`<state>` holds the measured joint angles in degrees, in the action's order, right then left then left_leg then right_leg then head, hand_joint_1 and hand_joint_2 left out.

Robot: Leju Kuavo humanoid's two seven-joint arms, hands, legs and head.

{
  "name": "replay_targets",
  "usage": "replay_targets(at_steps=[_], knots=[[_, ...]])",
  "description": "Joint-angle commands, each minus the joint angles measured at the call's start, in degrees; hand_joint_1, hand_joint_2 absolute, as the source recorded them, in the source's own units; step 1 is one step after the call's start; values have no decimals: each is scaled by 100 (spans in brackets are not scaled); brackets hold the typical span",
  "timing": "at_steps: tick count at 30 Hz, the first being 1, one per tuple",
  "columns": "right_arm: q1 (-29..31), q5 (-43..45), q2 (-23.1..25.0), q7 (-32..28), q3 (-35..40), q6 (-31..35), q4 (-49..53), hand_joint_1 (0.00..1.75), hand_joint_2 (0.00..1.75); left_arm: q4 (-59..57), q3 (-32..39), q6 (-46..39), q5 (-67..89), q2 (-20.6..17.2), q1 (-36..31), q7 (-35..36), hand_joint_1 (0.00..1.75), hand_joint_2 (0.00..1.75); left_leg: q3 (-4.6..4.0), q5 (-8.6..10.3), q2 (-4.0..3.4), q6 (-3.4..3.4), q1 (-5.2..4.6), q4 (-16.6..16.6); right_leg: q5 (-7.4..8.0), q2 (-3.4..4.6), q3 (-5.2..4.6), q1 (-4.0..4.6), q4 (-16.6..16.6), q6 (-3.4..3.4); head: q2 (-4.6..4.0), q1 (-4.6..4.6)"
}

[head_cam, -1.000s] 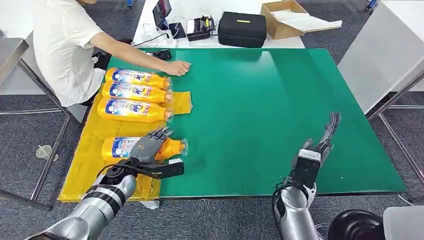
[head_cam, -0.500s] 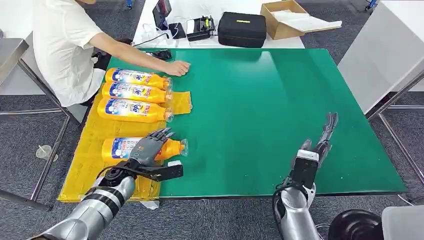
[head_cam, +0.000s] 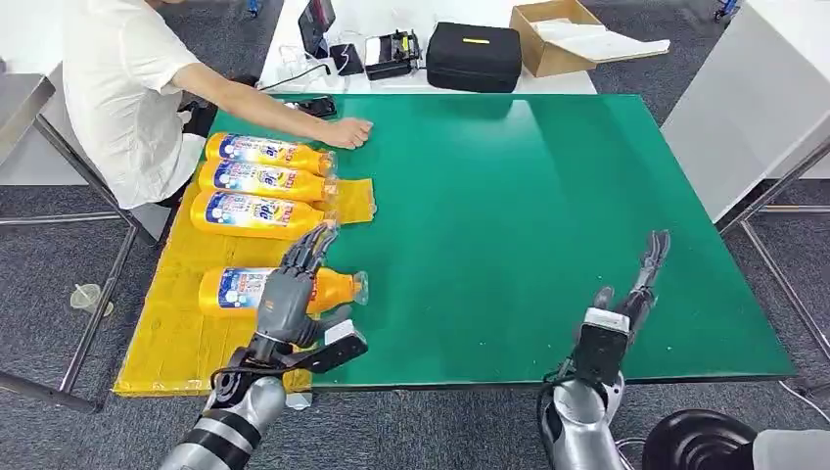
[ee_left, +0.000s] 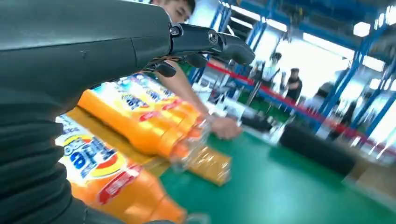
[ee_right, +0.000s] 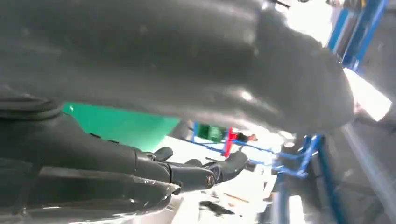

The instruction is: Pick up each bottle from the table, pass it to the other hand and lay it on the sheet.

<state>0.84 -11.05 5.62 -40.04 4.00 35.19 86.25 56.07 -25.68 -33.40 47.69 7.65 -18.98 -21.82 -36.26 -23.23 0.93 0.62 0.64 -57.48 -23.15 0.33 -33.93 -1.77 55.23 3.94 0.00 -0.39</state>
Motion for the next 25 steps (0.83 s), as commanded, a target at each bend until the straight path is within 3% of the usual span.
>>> replay_targets(at_steps=[1, 6, 9, 13, 15, 16, 17, 18, 19, 20, 21, 22, 25], knots=[[-130, 713, 125, 4, -247, -218, 387, 0, 0, 1249, -474, -252, -371, -19, 537, -114, 0, 175, 10, -7, -7, 1, 0, 0, -6, 0, 10, 2, -1, -12, 0, 2], [-241, 942, 377, 4, -469, -897, 431, 0, 0, 1430, -598, -215, -794, 21, 670, -219, 0, 175, 11, -6, -3, -1, 1, 1, -6, -3, 11, 3, -1, -13, 0, 2], [-435, 953, 585, 120, -523, -1269, 186, 0, 0, 1590, -438, 484, -2586, 417, 940, -207, 0, 175, 11, -7, -3, 0, 2, 0, -7, -4, 13, 5, -2, -13, 0, 2], [-868, 459, 504, 696, 416, -1359, 28, 0, 0, 1549, -577, 315, -3638, 508, 1221, -185, 0, 175, 36, -19, -2, 0, 6, 2, -18, -9, 40, 11, -8, -23, 0, 2], [-1056, 80, 396, 749, 935, -1061, -3, 0, 0, 1488, -656, 347, -4040, 440, 1295, -270, 0, 175, 24, -12, -10, -1, 4, 8, -9, 4, 25, 7, -10, -15, 0, 0], [-1121, -295, 321, 868, 1262, -615, -117, 0, 0, 1403, -638, 247, -4292, 468, 1348, -281, 0, 175, 44, -24, -21, -1, 7, 8, -17, 10, 43, 12, -13, -25, 0, 2], [-1162, -392, 282, 882, 1476, -368, -182, 0, 0, 1291, -690, 179, -4365, 467, 1334, -349, 0, 0, 33, -18, -15, -2, 5, 10, -12, 7, 34, 8, -11, -20, 0, 2], [-1154, -365, 214, 991, 1639, -154, -258, 0, 0, 1209, -729, 137, -4446, 465, 1320, -352, 0, 0, 22, -13, -12, -2, 2, 10, -8, 6, 21, 5, -9, -15, 0, 2], [-1153, -18, 211, 1225, 1695, -257, -281, 0, 0, 1156, -742, 121, -4510, 468, 1321, -302, 0, 0, 63, -35, -24, -4, 7, 7, -27, 9, 60, 13, -9, -36, 0, 2], [-1096, -62, 87, 1215, 1835, -256, -342, 0, 175, 1133, -751, 99, -4549, 468, 1325, -342, 0, 0, 31, -17, -12, -4, 7, 9, -11, 3, 30, 11, -12, -21, 0, 0], [-1022, -187, -59, 1218, 1936, -265, -404, 0, 175, 1083, -750, 15, -4532, 488, 1307, -406, 0, 0, 46, -24, -13, -4, 6, 10, -18, 1, 44, 12, -12, -29, 0, 0], [-987, -200, -80, 1206, 1924, -246, -404, 0, 175, 1082, -752, 6, -4532, 497, 1277, -418, 0, 175, 38, -20, -9, -3, 6, 10, -17, -1, 38, 10, -14, -24, 0, 2], [-858, -90, -55, 1125, 1912, -320, -399, 0, 175, 1087, -770, 102, -4610, 472, 1180, -454, 0, 175, 30, -17, -16, -1, 3, 8, -13, 5, 28, 7, -11, -20, 0, 2]])
